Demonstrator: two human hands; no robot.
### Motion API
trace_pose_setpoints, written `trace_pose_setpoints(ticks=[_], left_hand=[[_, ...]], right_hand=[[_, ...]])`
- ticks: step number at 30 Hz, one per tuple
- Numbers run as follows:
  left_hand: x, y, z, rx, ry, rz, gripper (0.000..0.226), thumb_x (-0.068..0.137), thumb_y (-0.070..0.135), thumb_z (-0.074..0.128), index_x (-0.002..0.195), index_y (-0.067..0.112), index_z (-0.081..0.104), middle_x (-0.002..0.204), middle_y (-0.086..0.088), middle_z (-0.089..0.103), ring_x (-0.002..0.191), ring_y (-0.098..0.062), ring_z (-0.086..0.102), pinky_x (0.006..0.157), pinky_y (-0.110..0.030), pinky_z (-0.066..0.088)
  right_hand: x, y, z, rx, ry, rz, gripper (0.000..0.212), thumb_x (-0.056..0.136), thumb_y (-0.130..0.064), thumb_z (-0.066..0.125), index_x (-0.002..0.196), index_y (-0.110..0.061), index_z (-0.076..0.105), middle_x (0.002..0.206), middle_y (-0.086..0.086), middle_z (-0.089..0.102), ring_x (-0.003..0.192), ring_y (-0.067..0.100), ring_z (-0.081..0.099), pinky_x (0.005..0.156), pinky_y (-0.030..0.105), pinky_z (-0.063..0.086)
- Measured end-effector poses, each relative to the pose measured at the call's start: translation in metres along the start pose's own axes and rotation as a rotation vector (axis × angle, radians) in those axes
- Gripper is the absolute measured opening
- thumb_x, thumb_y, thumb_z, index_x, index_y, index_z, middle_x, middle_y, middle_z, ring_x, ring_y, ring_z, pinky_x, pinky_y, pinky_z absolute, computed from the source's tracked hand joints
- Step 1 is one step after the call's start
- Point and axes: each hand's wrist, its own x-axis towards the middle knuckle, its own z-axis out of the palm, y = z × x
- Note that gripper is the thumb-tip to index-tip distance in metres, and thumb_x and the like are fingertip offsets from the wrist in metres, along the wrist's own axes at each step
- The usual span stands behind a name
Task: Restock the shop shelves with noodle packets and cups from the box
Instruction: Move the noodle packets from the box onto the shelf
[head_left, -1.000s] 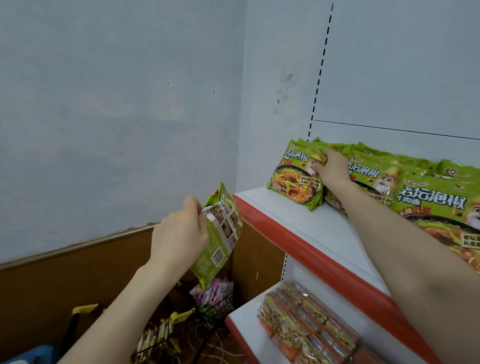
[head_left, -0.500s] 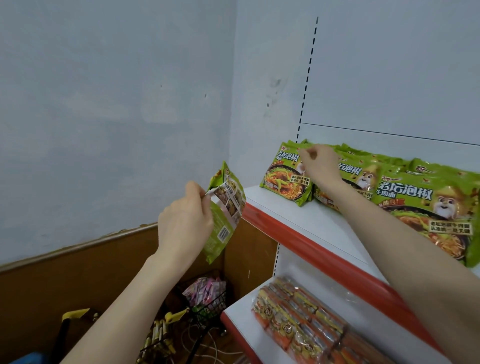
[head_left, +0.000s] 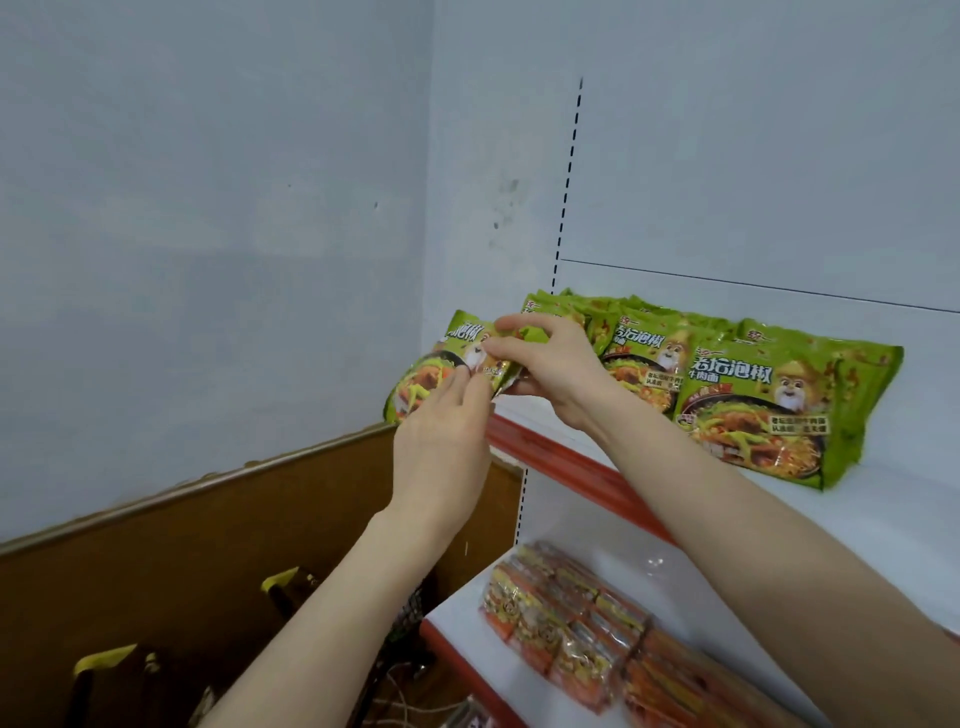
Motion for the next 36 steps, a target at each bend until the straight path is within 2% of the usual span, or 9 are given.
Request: trace_pose_setpoints(ticks=[4,8,12,16,20,23,27,31,36], left_hand=[[-0.003,-0.001,-0.007,-0.428,-0.106,-0.103,0.032,0.089,0.033,0.049,0.093,0.006,0.064,0.099,-0.008,0.069,0.093,-0.019,0.065,0.070,-0.028,0.052],[0.003,-0.017,-0.016,-0.486,-0.056,-0.357,0.035,0.091,0.027,0.056,0.119,0.008,0.053,0.114,0.000,0.056,0.101,-0.008,0.051,0.072,-0.007,0.037],[0.007,-0.030,-0.021,-0.666,-0.189,-0.753,0.072,0.085,0.045,0.057,0.143,0.014,0.027,0.145,-0.007,0.037,0.131,-0.020,0.039,0.103,-0.037,0.039],[0.004,-0.027,-0.022,-1.071,-0.319,-0.896,0.057,0.083,0.041,0.060,0.130,0.012,0.044,0.120,-0.010,0.062,0.096,-0.016,0.066,0.080,-0.032,0.056],[0.003,-0.021,-0.015,-1.088,-0.261,-0.810,0.035,0.085,0.034,0.060,0.111,0.011,0.056,0.097,-0.005,0.068,0.083,-0.013,0.068,0.070,-0.026,0.057],[0.005,-0.010,-0.007,-1.017,-0.233,-0.728,0.029,0.088,0.032,0.059,0.110,0.013,0.057,0.095,-0.001,0.067,0.083,-0.009,0.066,0.066,-0.019,0.055],[0.011,0.007,0.013,-0.970,-0.218,-0.684,0.041,0.087,0.037,0.057,0.118,0.010,0.055,0.108,-0.009,0.065,0.095,-0.017,0.065,0.077,-0.032,0.056],[0.019,0.025,0.031,-0.766,-0.242,-0.536,0.057,0.090,0.038,0.055,0.138,0.012,0.038,0.134,-0.007,0.051,0.121,-0.019,0.049,0.093,-0.027,0.040],[0.018,0.042,0.066,-0.356,-0.557,-0.115,0.073,0.090,0.045,0.052,0.146,0.009,0.022,0.153,-0.008,0.025,0.142,-0.019,0.020,0.114,-0.031,0.019]], right_hand=[[-0.008,-0.003,-0.018,0.071,0.027,-0.048,0.028,0.078,0.003,0.066,0.100,-0.013,0.062,0.077,0.003,0.064,0.050,0.007,0.063,0.042,0.019,0.049],[-0.013,-0.004,-0.043,0.116,-0.026,-0.076,0.029,0.076,0.003,0.066,0.092,-0.021,0.065,0.082,0.003,0.069,0.061,0.012,0.066,0.061,0.031,0.055],[-0.022,-0.005,-0.063,0.182,-0.139,-0.079,0.030,0.073,0.001,0.065,0.091,-0.023,0.066,0.076,-0.001,0.072,0.061,0.014,0.066,0.062,0.032,0.054],[-0.031,-0.004,-0.070,0.211,-0.206,-0.062,0.031,0.074,0.001,0.062,0.095,-0.021,0.065,0.077,0.002,0.071,0.064,0.015,0.066,0.058,0.030,0.057],[-0.039,-0.007,-0.078,-0.084,-0.134,-0.080,0.029,0.080,-0.005,0.065,0.101,-0.024,0.063,0.099,-0.003,0.063,0.085,0.008,0.063,0.060,0.021,0.054],[-0.043,-0.008,-0.085,-0.521,-0.018,-0.151,0.034,0.075,-0.022,0.074,0.106,-0.029,0.061,0.112,-0.015,0.051,0.109,0.006,0.044,0.080,0.026,0.040],[-0.044,-0.005,-0.097,-0.605,0.077,-0.259,0.039,0.073,-0.023,0.076,0.107,-0.031,0.059,0.113,-0.016,0.049,0.109,0.005,0.043,0.087,0.028,0.033],[-0.031,-0.009,-0.130,-0.666,0.223,-0.341,0.037,0.073,-0.019,0.076,0.106,-0.030,0.062,0.101,-0.018,0.056,0.096,0.011,0.056,0.092,0.039,0.047],[0.006,0.000,-0.178,-0.713,0.422,-0.348,0.040,0.075,-0.012,0.072,0.114,-0.018,0.061,0.099,-0.007,0.056,0.094,0.020,0.060,0.089,0.048,0.051]])
